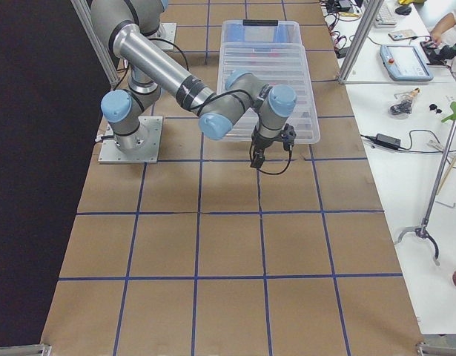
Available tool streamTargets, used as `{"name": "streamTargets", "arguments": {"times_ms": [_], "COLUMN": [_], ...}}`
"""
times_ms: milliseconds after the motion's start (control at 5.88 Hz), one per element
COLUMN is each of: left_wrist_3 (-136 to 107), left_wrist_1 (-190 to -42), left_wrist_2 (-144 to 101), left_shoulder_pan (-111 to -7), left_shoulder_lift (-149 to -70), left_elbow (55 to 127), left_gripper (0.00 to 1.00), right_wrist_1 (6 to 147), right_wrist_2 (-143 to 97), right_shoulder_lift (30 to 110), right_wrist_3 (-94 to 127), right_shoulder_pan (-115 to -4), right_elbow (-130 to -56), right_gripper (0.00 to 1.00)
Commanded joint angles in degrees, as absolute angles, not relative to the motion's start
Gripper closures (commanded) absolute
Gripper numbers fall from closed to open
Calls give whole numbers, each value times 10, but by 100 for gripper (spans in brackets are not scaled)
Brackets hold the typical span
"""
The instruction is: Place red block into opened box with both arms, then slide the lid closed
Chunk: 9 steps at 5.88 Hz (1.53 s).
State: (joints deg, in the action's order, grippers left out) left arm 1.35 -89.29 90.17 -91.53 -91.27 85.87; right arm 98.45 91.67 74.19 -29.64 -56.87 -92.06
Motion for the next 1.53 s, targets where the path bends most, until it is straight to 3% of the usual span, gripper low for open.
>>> {"name": "streamTargets", "arguments": {"times_ms": [0,1362], "left_wrist_3": [28,35], "left_wrist_1": [-891,-888], "left_wrist_2": [904,904], "left_shoulder_pan": [-914,-914], "left_shoulder_lift": [-910,-910], "left_elbow": [862,863], "left_gripper": [2,2], "right_wrist_1": [986,980], "right_wrist_2": [917,879], "right_shoulder_lift": [746,767], "right_wrist_3": [-295,-224], "right_shoulder_pan": [-600,-697], "right_elbow": [-922,-945], "right_gripper": [0,0]}}
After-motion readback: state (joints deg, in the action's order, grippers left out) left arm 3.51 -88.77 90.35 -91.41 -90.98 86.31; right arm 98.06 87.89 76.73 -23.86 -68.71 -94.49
